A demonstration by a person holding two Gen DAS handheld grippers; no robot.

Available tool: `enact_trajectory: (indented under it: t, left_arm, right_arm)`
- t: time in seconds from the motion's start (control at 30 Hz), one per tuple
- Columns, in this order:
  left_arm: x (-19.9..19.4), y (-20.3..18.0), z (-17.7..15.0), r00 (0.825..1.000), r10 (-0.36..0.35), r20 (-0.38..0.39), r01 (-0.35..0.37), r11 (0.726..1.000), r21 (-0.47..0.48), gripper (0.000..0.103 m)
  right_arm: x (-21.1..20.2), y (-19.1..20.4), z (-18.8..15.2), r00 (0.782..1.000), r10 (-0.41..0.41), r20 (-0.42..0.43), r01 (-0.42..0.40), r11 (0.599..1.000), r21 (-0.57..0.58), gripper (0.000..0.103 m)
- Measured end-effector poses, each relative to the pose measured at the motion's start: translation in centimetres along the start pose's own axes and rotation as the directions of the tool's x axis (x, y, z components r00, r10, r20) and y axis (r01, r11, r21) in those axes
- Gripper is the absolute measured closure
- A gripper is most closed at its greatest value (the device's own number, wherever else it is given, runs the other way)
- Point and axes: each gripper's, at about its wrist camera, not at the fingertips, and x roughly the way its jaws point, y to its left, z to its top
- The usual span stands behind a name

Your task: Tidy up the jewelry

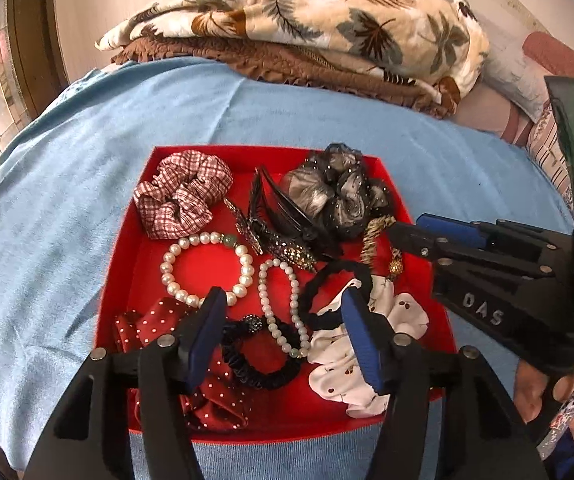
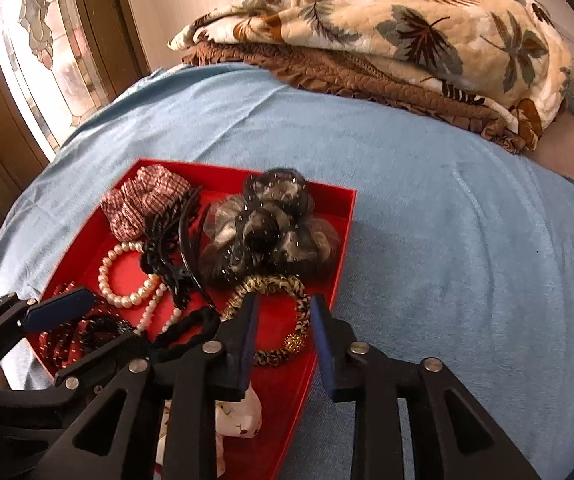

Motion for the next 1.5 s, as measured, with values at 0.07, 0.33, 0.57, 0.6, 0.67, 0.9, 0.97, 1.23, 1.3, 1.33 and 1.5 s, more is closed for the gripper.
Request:
enact_trajectory:
  t: [0.07,0.33,0.57,0.6,0.67,0.9,0.97,1.23,1.3,1.33,1.5]
  left_arm:
    - [-0.5,-0.1,-0.1,1.0,0.003,0.019,-0.003,1.0,0.001,0.044]
    - [-4.3,-1.3,-0.7,0.967,0.138,0.212,-0.143,0.99,0.006,0.027]
    - [-11.0,-2.7,-2.4,0.784,0.357,0.508,-0.358,0.928,-0.101,0.0]
    - [-12.2,-3.0,-3.0,0.741,0.391,0.546,-0.391,0.912,-0.123,0.0]
    - [-13.9,-3.4,-3.9,0.7,0.429,0.571,-0.422,0.893,-0.154,0.0]
    - [-16.1,-2.9,-5.6,0.805,0.368,0.466,-0.297,0.929,-0.221,0.0]
    - [-16.4,-3.0,-6.0,0.815,0.369,0.447,-0.286,0.927,-0.243,0.0]
    - [-17.2,-4.3,-7.9,0.824,0.404,0.397,-0.326,0.911,-0.252,0.0]
    - [-17.2,-4.6,-8.2,0.833,0.398,0.385,-0.323,0.914,-0.246,0.0]
    - [-17.2,-4.7,-8.3,0.839,0.392,0.379,-0.319,0.916,-0.242,0.0]
    - [-16.7,-5.0,-8.7,0.86,0.375,0.345,-0.311,0.923,-0.227,0.0]
  right_arm:
    - [-0.7,0.1,0.1,1.0,0.006,0.011,-0.006,1.0,0.005,0.074]
    - [-4.8,0.7,-0.9,0.997,-0.011,0.078,0.009,1.0,0.023,0.059]
    - [-7.7,0.2,-4.1,0.991,-0.097,0.097,0.093,0.995,0.039,0.055]
    - [-8.1,0.2,-4.7,0.989,-0.11,0.102,0.107,0.994,0.036,0.055]
    - [-8.9,0.1,-5.6,0.986,-0.13,0.108,0.127,0.991,0.032,0.053]
    - [-11.9,-0.7,-8.4,0.977,-0.167,0.134,0.158,0.985,0.076,0.042]
    - [-12.4,-1.0,-9.2,0.975,-0.178,0.135,0.166,0.981,0.096,0.039]
    - [-13.4,-0.2,-11.7,0.973,-0.187,0.134,0.18,0.982,0.061,0.038]
    - [-13.6,0.0,-12.0,0.972,-0.192,0.137,0.186,0.981,0.06,0.037]
    - [-13.8,0.0,-12.2,0.97,-0.197,0.141,0.19,0.98,0.062,0.036]
    - [-14.7,0.0,-12.7,0.953,-0.243,0.183,0.234,0.97,0.068,0.031]
